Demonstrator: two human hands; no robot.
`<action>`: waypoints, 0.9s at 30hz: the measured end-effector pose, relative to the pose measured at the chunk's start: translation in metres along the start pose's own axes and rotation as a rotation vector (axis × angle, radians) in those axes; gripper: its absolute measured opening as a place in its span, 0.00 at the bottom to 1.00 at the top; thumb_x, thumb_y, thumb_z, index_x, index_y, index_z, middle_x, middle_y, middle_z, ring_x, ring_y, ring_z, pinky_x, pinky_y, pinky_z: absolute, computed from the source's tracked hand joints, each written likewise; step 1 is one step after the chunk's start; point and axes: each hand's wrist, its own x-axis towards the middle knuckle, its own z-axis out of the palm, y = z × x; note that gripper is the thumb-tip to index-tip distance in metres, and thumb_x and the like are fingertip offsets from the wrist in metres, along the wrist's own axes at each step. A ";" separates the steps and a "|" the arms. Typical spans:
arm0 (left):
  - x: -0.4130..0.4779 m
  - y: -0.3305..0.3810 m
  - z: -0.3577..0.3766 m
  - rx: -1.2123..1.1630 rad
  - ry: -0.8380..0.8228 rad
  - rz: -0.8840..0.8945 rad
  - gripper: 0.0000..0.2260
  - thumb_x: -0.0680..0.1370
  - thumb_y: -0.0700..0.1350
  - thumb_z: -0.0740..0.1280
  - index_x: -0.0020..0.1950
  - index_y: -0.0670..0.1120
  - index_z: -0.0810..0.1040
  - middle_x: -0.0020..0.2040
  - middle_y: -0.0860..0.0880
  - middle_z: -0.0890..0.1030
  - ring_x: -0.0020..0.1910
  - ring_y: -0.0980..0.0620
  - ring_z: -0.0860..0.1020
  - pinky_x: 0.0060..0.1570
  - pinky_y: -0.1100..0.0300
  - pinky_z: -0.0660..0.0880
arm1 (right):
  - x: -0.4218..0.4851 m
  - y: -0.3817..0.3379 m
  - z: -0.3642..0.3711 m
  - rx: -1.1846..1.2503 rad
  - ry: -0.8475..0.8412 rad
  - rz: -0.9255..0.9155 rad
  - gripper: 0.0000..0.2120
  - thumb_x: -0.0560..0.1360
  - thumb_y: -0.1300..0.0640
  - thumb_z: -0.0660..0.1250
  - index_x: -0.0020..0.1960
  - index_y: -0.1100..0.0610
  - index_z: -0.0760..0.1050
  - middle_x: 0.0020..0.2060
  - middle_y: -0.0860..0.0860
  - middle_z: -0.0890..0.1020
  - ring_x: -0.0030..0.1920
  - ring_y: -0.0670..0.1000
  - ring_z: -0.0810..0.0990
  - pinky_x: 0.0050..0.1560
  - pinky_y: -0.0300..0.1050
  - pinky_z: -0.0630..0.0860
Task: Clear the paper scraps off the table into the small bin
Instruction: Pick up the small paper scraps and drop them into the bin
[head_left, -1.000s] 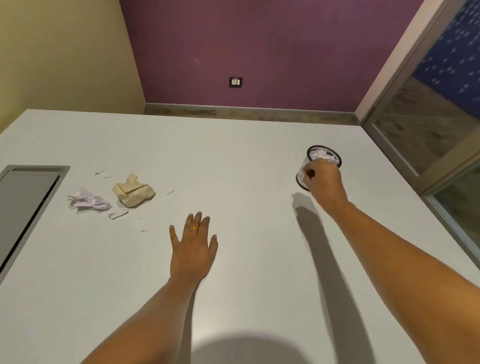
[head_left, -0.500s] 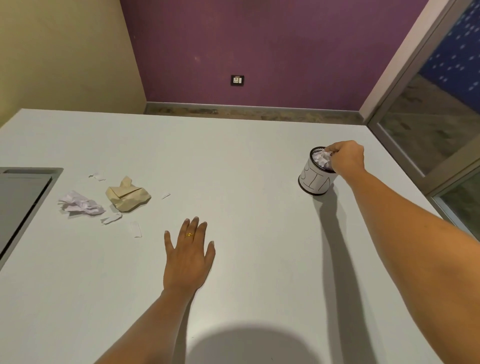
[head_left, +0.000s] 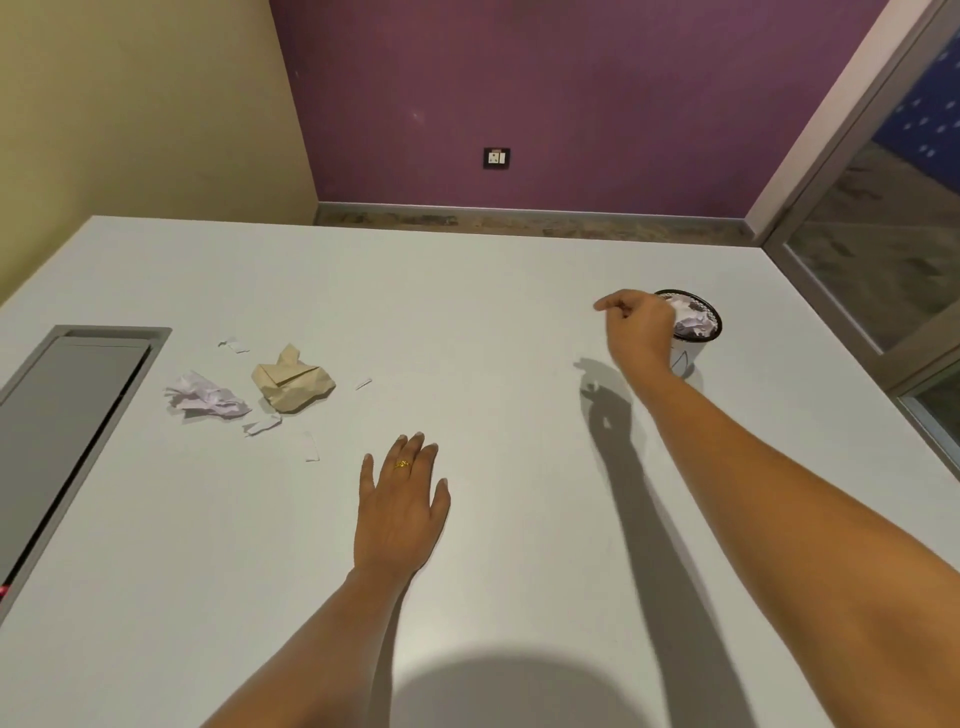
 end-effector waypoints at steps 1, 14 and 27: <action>-0.003 -0.005 -0.002 -0.009 0.002 0.012 0.19 0.80 0.48 0.56 0.70 0.47 0.66 0.74 0.50 0.65 0.75 0.53 0.59 0.74 0.49 0.50 | -0.010 -0.005 0.010 0.000 -0.049 -0.010 0.17 0.73 0.71 0.55 0.47 0.63 0.83 0.34 0.52 0.80 0.24 0.43 0.70 0.26 0.24 0.65; -0.038 -0.095 -0.040 0.084 0.226 -0.510 0.19 0.77 0.46 0.62 0.66 0.41 0.68 0.70 0.41 0.69 0.72 0.43 0.63 0.66 0.32 0.55 | -0.152 -0.053 0.135 -0.078 -0.803 -0.272 0.14 0.77 0.62 0.62 0.62 0.59 0.75 0.65 0.56 0.76 0.65 0.54 0.73 0.63 0.37 0.66; -0.030 -0.099 -0.036 0.101 0.183 -0.634 0.21 0.79 0.47 0.56 0.71 0.42 0.63 0.73 0.42 0.64 0.75 0.44 0.57 0.69 0.34 0.52 | -0.190 -0.103 0.187 -0.370 -1.035 -0.781 0.27 0.79 0.67 0.54 0.76 0.55 0.53 0.78 0.53 0.47 0.74 0.59 0.58 0.69 0.54 0.65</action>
